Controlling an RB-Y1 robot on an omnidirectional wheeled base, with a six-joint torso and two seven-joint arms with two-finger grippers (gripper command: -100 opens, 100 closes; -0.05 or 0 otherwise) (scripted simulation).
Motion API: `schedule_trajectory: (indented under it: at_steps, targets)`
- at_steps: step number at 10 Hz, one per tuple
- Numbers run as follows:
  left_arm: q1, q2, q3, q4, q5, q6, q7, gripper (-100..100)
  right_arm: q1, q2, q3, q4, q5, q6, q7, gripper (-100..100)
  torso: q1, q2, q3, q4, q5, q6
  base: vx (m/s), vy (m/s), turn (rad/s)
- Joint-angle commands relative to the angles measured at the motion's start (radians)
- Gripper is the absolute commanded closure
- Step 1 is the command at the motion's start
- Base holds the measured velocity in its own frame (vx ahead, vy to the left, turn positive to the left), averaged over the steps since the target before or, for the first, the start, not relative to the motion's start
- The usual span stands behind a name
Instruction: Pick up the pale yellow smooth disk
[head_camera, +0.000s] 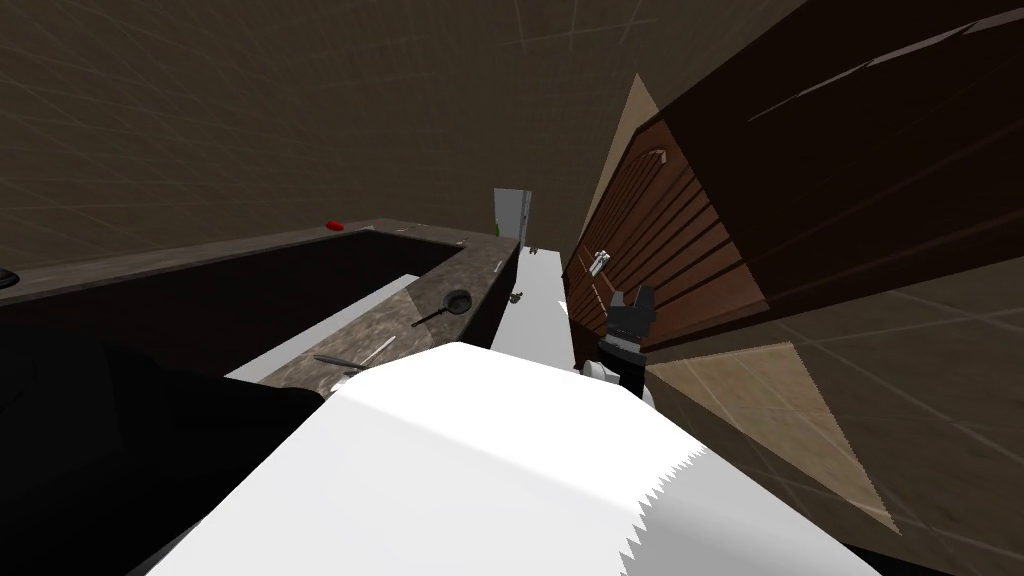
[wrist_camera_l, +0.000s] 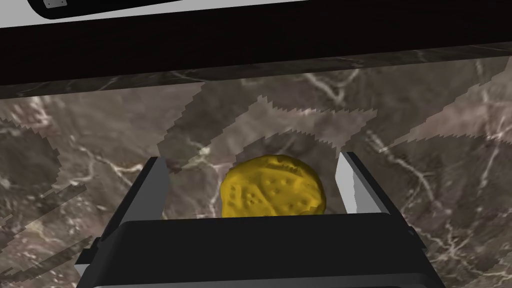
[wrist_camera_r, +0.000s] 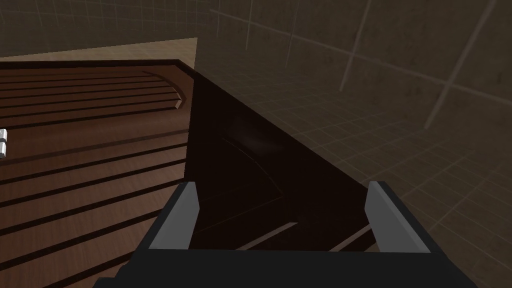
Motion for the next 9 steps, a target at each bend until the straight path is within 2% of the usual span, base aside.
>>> schedule_trajectory:
  at_steps: [1,2,3,7,8,9]
  targets:
    - [-0.039,-0.01,-0.027,0.027,0.002,0.001,-0.009,-100,0.0,0.0,0.0,0.0,0.0,0.0,0.0,0,0.0,0.0,0.0,0.0,0.0,0.0,0.01,0.015,-0.001]
    - [-0.022,-0.005,-0.017,0.02,0.001,0.001,-0.004,-100,0.0,0.0,0.0,0.0,0.0,0.0,0.0,0,0.002,0.002,0.002,0.003,0.003,0.0,0.007,0.004,0.0]
    - [-0.025,-0.005,-0.019,0.022,0.001,0.001,-0.005,100,0.0,0.0,0.0,0.0,0.0,0.0,0.0,0,0.004,0.004,0.003,0.003,0.004,0.0,0.0,0.0,0.011]
    - [-0.024,-0.005,-0.019,0.022,0.001,0.001,-0.005,100,0.0,0.0,0.0,0.0,0.0,0.0,0.0,0,0.004,0.005,0.004,0.004,0.004,0.0,0.0,0.0,0.0]
    - [-0.024,-0.005,-0.019,0.022,0.001,0.001,-0.005,0,0.0,0.0,0.0,0.0,0.0,0.0,0.0,0,0.004,0.005,0.004,0.004,0.004,0.0,0.0,0.0,0.0]
    - [0.013,0.005,0.011,-0.012,0.0,0.0,0.005,100,0.0,0.0,0.0,0.0,0.0,0.0,0.0,0,0.004,0.005,0.004,0.004,0.004,0.0,-0.009,-0.016,0.002]
